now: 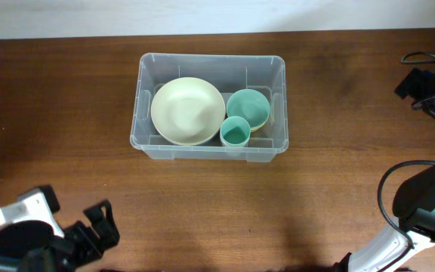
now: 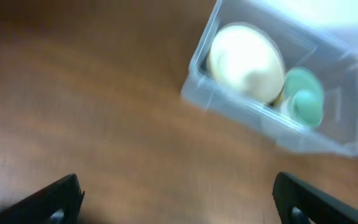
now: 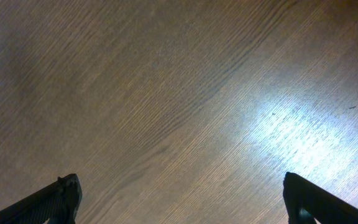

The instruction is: Pack container

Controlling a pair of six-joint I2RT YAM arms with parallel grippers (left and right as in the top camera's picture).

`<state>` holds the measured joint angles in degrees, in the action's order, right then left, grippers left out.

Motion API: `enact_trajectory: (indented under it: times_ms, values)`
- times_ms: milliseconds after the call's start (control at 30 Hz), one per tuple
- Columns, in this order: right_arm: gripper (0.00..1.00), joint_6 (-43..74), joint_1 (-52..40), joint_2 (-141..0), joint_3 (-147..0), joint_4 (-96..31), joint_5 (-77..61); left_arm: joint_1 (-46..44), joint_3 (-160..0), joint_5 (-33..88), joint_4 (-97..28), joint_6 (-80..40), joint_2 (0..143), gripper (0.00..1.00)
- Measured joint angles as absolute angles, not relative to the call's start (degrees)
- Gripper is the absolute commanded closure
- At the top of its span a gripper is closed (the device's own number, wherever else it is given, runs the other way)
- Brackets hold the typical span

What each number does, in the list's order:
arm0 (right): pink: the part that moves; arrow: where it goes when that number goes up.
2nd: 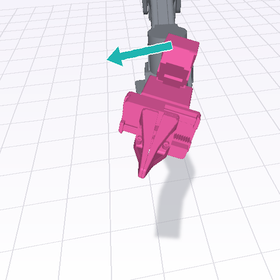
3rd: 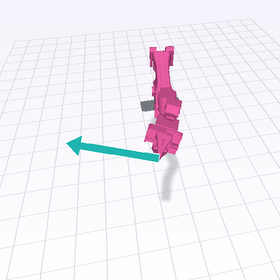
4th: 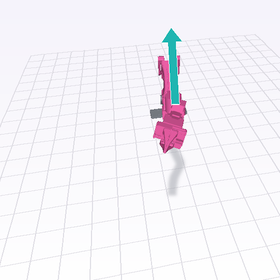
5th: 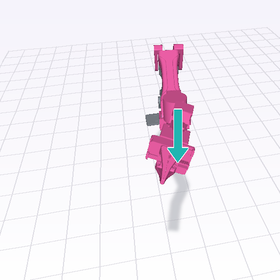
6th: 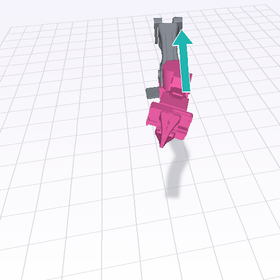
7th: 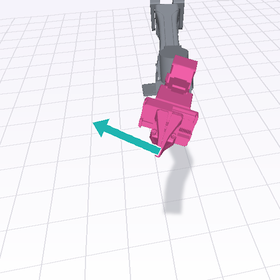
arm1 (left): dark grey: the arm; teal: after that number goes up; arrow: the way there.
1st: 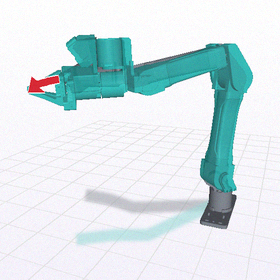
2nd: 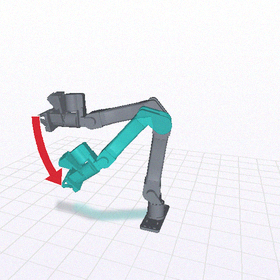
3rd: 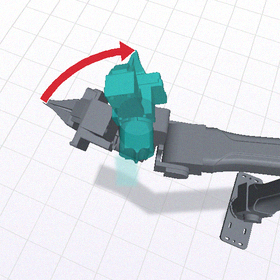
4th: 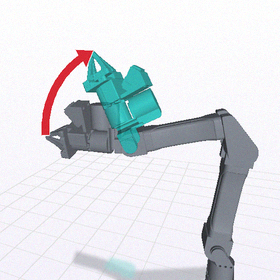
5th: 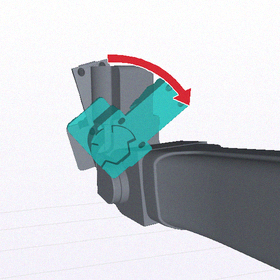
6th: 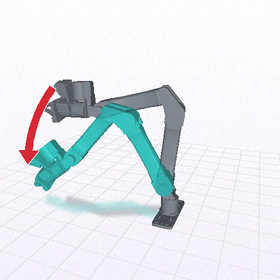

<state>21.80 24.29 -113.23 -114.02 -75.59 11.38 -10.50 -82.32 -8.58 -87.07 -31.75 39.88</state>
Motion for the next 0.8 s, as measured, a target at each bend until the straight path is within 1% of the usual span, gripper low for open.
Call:
enact_trajectory:
  times_ms: [167, 333, 433, 633, 800]
  values:
    - [0.01, 21.8, 24.3, -113.2, -114.0, -75.6, 11.4, -10.5, -75.2, -9.4, -71.3, -19.6, 39.8, 0.0]
    - [0.01, 21.8, 24.3, -113.2, -114.0, -75.6, 11.4, -10.3, -61.9, -8.3, -56.4, -4.5, 39.9, 0.0]
    - [0.01, 21.8, 24.3, -113.2, -114.0, -75.6, 11.4, -7.9, -53.0, -6.0, -46.7, 2.7, 38.6, 0.0]
    - [0.01, 21.8, 24.3, -113.2, -114.0, -75.6, 11.4, -2.0, -37.7, -1.6, -30.5, 8.6, 33.3, 0.0]
    - [0.01, 21.8, 24.3, -113.2, -114.0, -75.6, 11.4, -0.9, -26.8, 0.3, -16.3, 10.6, 27.0, 0.0]
